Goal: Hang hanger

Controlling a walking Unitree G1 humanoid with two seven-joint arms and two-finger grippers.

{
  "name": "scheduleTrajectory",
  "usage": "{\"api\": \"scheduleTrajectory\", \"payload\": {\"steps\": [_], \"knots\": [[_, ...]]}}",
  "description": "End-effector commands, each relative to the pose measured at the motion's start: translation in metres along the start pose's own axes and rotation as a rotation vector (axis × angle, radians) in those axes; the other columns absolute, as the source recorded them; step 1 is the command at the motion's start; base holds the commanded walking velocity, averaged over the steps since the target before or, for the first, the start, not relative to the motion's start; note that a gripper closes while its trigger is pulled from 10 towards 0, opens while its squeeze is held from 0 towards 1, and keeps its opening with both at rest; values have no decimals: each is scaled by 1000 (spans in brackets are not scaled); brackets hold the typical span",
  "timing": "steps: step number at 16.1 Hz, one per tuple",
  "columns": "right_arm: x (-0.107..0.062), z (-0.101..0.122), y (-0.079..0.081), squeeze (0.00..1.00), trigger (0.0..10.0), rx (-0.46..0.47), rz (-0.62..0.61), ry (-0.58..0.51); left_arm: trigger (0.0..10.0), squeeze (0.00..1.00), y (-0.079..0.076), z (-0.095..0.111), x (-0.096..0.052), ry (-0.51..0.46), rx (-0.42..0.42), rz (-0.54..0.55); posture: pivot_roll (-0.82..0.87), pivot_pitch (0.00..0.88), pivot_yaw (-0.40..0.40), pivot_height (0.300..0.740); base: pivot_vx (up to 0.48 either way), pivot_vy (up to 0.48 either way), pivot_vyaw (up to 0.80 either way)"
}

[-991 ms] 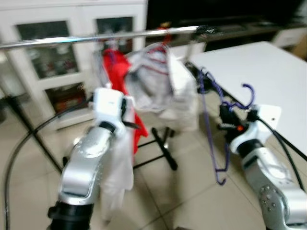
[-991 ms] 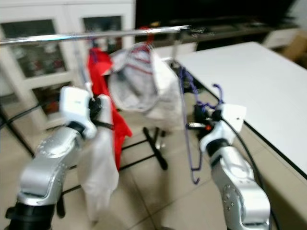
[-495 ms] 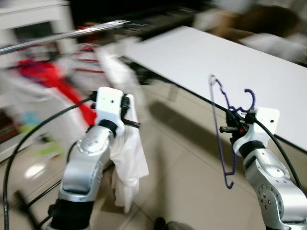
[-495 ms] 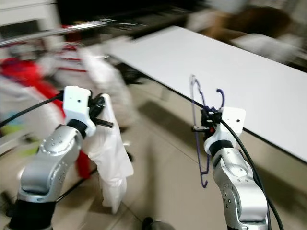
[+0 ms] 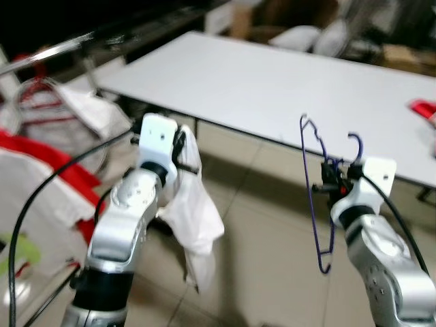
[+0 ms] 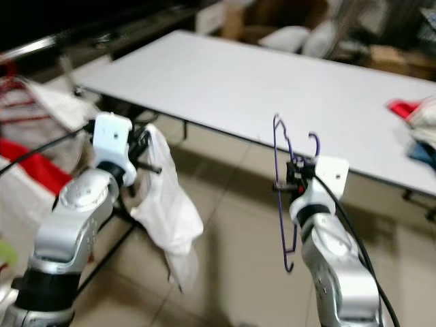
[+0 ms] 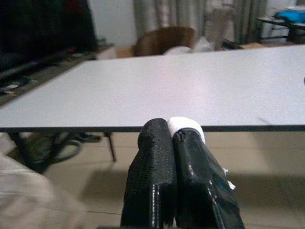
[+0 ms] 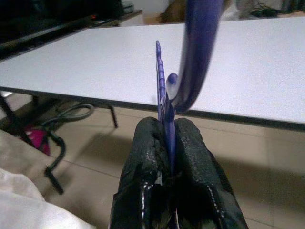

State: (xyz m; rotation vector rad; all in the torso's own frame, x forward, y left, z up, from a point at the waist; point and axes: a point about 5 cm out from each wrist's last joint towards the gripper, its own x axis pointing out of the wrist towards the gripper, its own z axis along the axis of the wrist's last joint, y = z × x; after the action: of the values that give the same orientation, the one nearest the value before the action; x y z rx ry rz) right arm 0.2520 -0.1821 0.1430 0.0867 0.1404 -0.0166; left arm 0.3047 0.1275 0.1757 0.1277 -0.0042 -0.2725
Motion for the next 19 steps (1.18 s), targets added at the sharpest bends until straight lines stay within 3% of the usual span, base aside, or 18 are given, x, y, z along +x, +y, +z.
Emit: {"api": "scheduleTrajectory", "payload": {"steps": [1,9,12,19], "knots": [[-1,4,-2,0,10000,-8,-11,-19,10000,0,-2,6,3,-31,7,-21,-31,0,10,740,0,368,-800],[2,1,6,0,10000,-19,51,-1,10000,0,1,8,3,-38,3,-10,-13,0,-30,740,0,397,-772],[4,1,7,0,10000,-66,96,2,10000,0,-2,7,2,-12,14,-23,-9,0,-36,740,0,0,0],[2,16,12,0,10000,-145,300,-40,10000,0,3,15,5,-72,3,-25,-16,0,-45,740,0,0,0]]}}
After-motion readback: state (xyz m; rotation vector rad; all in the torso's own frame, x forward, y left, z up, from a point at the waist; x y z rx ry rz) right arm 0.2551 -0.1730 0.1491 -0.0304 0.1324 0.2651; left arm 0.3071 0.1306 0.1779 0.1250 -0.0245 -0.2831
